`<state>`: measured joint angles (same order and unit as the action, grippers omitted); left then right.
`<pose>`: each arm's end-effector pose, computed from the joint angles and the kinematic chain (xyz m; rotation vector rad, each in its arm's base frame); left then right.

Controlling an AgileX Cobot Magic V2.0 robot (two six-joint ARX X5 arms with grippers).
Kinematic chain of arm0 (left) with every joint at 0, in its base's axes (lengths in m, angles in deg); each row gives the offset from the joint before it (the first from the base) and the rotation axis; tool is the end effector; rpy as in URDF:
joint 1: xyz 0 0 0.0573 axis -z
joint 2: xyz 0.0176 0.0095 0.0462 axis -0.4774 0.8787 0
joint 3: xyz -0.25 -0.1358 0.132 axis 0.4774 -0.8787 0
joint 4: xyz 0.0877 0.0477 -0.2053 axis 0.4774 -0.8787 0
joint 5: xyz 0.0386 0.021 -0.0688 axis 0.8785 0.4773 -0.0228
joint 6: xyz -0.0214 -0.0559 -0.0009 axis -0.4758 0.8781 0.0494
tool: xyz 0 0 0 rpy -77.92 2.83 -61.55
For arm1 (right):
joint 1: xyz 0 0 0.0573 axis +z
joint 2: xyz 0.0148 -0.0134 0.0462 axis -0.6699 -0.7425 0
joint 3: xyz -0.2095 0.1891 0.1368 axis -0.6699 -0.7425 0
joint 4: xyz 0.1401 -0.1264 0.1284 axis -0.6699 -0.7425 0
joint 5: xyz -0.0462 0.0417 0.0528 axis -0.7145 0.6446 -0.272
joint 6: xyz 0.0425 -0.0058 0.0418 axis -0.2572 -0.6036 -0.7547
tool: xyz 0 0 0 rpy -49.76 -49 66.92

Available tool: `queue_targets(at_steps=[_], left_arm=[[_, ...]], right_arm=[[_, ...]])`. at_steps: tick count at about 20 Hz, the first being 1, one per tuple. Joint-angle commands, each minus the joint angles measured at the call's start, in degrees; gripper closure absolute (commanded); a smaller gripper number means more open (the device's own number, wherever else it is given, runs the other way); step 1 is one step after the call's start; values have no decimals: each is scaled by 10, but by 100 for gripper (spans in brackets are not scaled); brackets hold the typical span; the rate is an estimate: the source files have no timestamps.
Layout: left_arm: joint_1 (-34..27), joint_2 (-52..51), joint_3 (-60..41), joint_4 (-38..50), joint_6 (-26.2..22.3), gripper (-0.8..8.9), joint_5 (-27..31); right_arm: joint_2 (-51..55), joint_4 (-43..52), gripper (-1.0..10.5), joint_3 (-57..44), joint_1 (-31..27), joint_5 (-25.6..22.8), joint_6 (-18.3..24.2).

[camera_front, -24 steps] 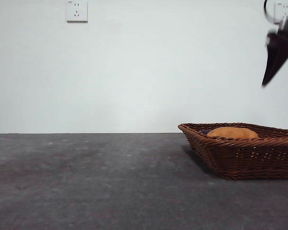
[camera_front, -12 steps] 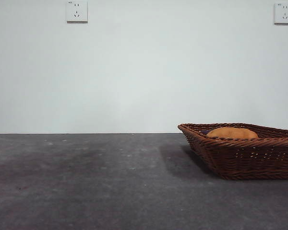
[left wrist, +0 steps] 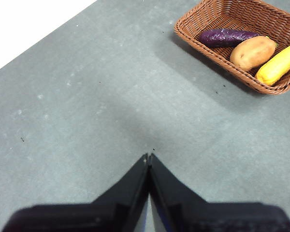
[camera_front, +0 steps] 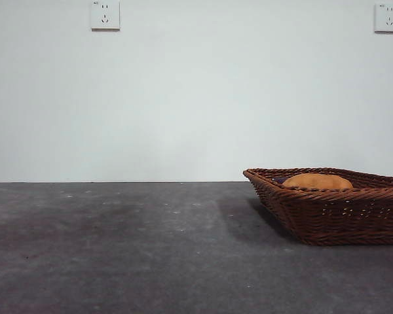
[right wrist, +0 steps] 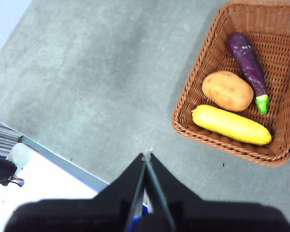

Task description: Help me put the vegetables on the table into the basket

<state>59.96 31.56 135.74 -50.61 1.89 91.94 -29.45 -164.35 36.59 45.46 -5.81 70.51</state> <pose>0.0918 -0.0523 0.4468 0.3970 0.5864 -0.5121 0.0741 0.0254 0.4336 0.1381 0.8504 0.6267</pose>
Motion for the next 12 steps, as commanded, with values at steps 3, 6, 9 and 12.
queue_targets(at_steps=[3,6,9,12], left_arm=[[-2,-2,-2,5,-5,817,-1],[-2,-2,-2,5,-7,817,-1],[-2,-2,-2,5,-7,817,-1],[-2,-2,-2,5,-7,817,-1]], right_arm=[[-24,-12,946,-1,0,0,-7],[-42,-12,946,-1,0,0,-8],[-61,-12,946,-1,0,-18,-7],[-81,-12,946,-1,0,-40,-7]])
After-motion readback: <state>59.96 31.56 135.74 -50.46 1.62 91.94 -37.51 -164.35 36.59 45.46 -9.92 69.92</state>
